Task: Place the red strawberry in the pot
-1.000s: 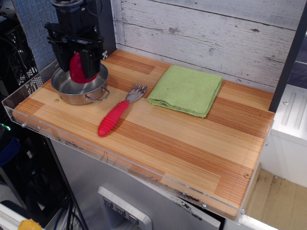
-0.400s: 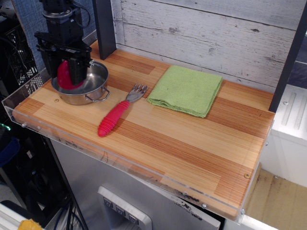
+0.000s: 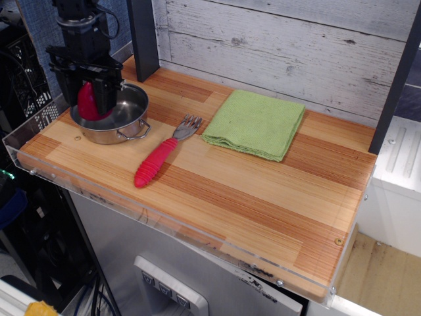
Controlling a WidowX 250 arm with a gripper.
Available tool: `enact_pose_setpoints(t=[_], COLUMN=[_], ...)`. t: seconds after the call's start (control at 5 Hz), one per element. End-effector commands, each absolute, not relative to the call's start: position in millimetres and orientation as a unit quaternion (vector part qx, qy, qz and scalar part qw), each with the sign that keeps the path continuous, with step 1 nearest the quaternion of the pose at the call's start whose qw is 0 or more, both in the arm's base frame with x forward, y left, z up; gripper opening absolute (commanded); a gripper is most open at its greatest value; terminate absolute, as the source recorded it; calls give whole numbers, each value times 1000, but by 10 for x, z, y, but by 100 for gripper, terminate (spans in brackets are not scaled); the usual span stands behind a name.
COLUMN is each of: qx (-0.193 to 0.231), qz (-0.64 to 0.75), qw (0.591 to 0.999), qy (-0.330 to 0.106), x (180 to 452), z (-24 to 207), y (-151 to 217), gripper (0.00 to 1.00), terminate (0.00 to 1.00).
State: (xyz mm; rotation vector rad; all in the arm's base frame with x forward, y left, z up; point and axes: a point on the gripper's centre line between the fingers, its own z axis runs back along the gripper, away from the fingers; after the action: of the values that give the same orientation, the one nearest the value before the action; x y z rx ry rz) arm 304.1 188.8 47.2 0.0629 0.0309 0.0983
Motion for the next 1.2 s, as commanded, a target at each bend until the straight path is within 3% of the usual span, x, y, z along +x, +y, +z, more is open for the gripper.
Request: enact_pose_setpoints(t=[0.0, 0.2, 0.4, 0.8, 1.0], qx=[21, 13, 13, 8, 9], qz=[63, 68, 65, 57, 46], qw=[998, 998, 998, 998, 999], qy=[4, 6, 15, -10, -20], x=[3156, 3177, 3185, 3149, 3092], z=[470, 417, 409, 628, 872], y=[1876, 1819, 1819, 1727, 1680], gripper=[0, 0, 100, 100, 100], terminate=[0, 0, 0, 0, 0])
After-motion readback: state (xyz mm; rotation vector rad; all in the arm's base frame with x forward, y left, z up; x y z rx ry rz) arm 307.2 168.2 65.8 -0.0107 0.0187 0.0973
